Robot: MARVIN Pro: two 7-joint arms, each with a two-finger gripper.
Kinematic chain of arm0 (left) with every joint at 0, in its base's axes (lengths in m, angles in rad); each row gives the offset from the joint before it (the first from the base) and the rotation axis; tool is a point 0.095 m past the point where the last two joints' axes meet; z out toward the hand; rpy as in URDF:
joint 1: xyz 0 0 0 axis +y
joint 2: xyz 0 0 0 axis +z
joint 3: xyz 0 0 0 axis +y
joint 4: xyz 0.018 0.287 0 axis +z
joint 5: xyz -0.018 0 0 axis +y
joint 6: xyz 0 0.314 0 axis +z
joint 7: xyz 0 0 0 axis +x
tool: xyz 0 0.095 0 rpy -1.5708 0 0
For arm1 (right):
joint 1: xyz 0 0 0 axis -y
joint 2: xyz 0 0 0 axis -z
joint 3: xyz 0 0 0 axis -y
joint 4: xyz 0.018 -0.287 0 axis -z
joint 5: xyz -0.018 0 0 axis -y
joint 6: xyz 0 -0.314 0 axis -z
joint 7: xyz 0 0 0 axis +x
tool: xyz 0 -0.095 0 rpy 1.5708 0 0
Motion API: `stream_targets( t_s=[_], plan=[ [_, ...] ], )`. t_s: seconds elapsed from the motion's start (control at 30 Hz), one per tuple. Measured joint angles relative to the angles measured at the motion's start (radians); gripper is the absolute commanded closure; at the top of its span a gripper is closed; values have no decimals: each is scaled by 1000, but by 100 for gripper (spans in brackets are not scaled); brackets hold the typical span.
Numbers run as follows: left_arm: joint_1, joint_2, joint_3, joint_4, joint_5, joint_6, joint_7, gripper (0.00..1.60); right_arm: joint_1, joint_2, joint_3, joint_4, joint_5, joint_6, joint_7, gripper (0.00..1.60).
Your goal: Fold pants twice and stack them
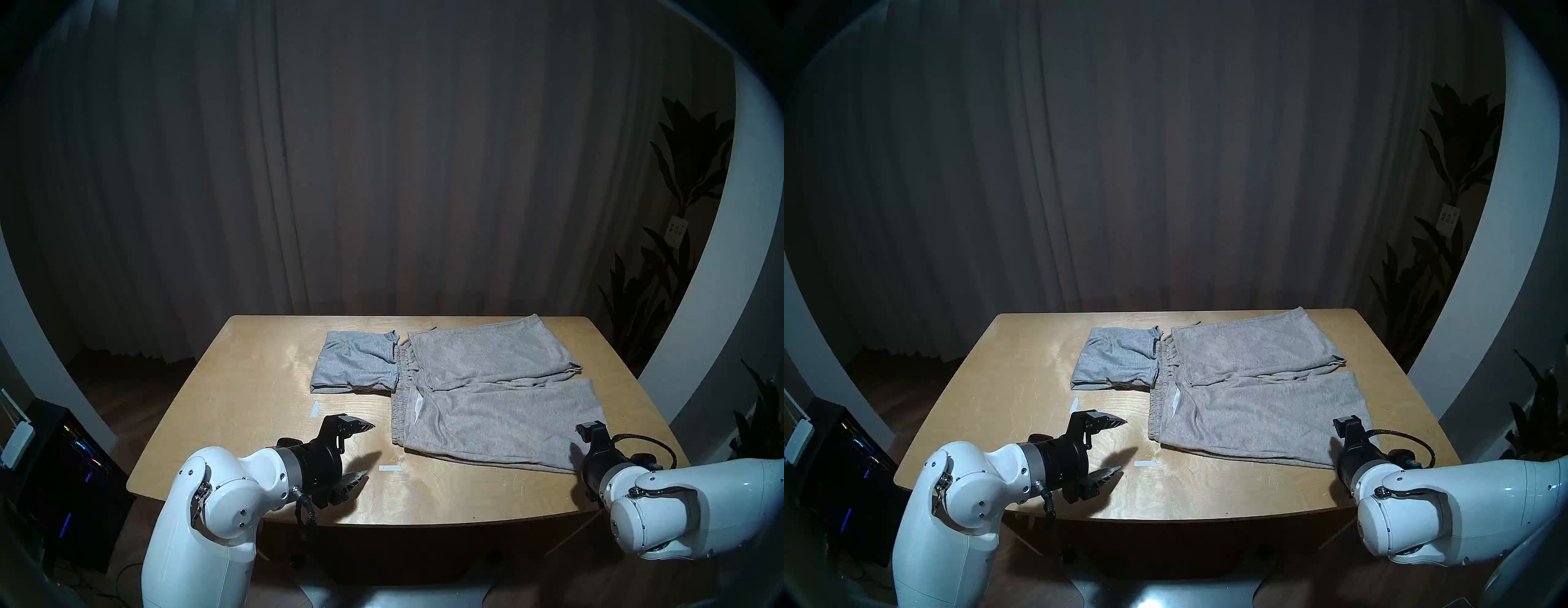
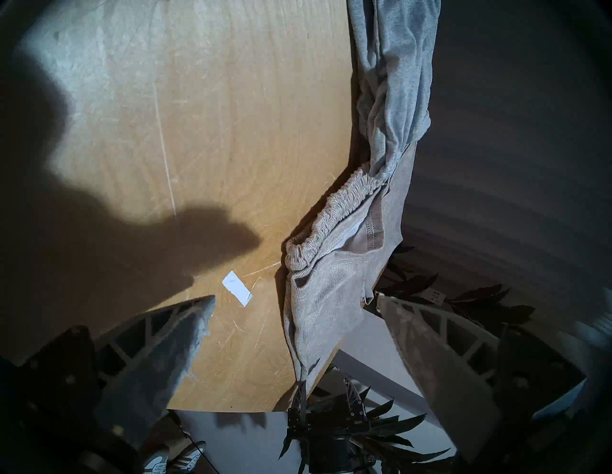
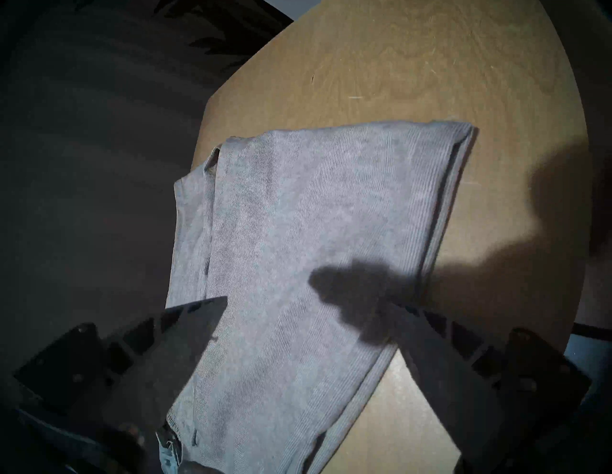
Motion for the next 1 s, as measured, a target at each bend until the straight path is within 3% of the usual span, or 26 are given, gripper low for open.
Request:
stream_targets(
  t_s=[0.5, 1.0],
  plan=[
    [-38, 19, 18, 32, 1, 17, 1, 0, -5, 2, 6, -48, 0, 45, 43, 0],
    [-79, 29, 54, 65, 2, 32, 3, 0, -44, 3, -13, -11, 0, 55, 75, 0]
  ],
)
